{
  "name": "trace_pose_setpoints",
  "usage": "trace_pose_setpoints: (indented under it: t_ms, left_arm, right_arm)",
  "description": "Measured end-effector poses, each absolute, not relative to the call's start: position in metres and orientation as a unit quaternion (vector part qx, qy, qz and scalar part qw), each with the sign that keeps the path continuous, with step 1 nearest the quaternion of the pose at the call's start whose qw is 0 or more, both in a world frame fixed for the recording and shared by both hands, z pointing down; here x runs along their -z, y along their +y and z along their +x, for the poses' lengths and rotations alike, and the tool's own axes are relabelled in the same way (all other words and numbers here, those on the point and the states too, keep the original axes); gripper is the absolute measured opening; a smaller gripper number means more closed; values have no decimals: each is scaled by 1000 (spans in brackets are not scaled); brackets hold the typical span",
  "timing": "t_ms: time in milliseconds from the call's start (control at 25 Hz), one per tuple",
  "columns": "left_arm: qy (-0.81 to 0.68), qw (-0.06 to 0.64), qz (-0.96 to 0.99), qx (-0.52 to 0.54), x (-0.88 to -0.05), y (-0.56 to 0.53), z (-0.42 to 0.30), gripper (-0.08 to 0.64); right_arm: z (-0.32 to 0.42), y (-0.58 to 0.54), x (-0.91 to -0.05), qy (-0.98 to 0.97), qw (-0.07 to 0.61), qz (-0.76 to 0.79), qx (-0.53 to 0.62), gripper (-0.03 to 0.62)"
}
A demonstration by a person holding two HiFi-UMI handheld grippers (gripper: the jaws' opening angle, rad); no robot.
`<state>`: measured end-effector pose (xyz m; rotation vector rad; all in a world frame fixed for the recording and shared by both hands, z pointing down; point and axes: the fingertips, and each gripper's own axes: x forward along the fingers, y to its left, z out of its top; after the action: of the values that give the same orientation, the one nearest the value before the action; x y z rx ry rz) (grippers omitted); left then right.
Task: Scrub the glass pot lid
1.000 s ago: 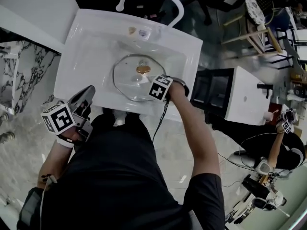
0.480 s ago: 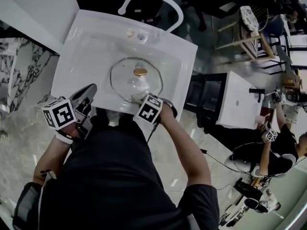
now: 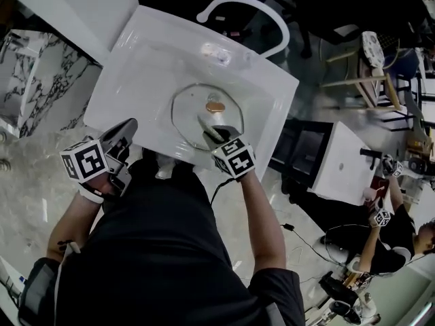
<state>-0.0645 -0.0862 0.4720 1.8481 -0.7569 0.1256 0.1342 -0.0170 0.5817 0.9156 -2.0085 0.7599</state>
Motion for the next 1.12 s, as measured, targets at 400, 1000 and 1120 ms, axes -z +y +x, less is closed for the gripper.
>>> trace_pose_setpoints:
  t_ms: [400,1000,1120]
  left_arm:
    - [-348,536,768,-46,-464,-85,-78,2]
    - [-354,539,764,-32,-464,-94,-93,2]
    - [-346,536,770,-34,-461,-99,-87,2]
  right_arm:
    - [137,-47,-636,-763,434,409,-250,67]
    - [46,-44,-619,-800,345,363,-330,66]
    - [53,-49,-605,-787,255,394,-400,66]
